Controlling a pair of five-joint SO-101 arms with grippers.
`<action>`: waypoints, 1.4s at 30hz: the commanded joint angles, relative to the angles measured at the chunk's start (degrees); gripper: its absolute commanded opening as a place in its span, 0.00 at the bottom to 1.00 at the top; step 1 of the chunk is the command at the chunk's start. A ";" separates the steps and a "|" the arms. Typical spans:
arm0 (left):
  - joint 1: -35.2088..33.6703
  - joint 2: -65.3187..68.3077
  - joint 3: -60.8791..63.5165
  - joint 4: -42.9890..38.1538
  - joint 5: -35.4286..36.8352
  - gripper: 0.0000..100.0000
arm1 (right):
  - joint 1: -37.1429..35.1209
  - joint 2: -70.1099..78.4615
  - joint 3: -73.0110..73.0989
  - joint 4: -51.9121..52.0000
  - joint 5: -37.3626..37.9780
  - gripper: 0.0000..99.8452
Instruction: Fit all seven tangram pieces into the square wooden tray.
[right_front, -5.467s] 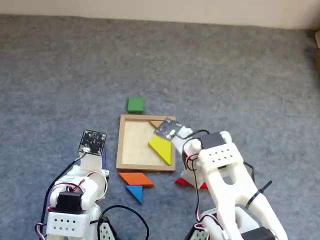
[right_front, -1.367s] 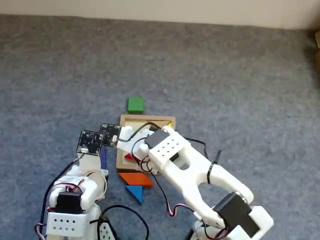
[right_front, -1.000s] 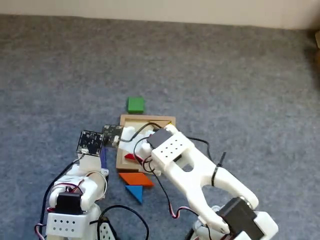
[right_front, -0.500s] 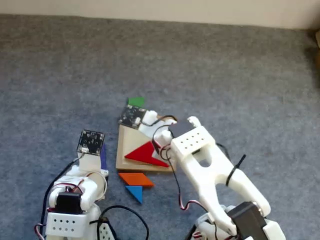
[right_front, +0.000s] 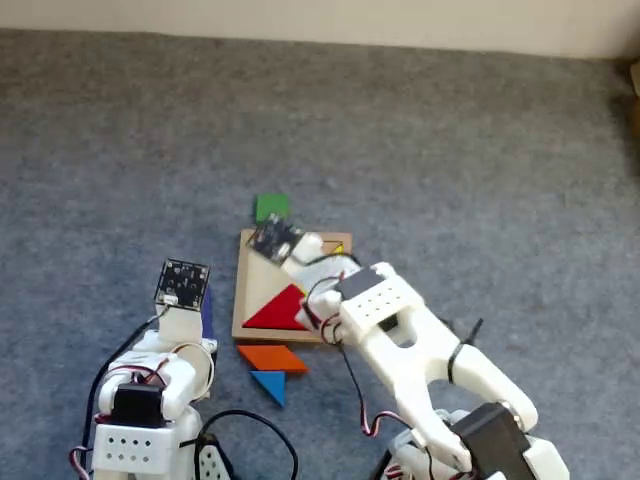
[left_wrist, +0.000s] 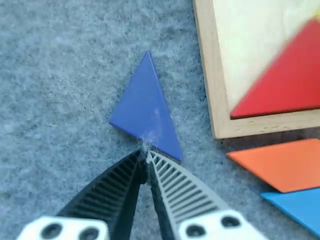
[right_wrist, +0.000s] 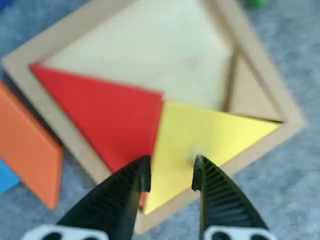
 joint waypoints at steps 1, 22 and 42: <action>0.40 -2.24 1.19 0.26 -0.35 0.00 | -2.95 -2.59 -0.22 -1.27 -0.44 0.13; 0.40 -2.24 1.19 0.26 -0.35 0.00 | 14.90 -41.36 4.88 17.98 -0.62 0.13; 0.40 -2.24 1.19 0.26 -0.35 0.00 | 29.49 -89.89 37.58 18.95 -13.98 0.13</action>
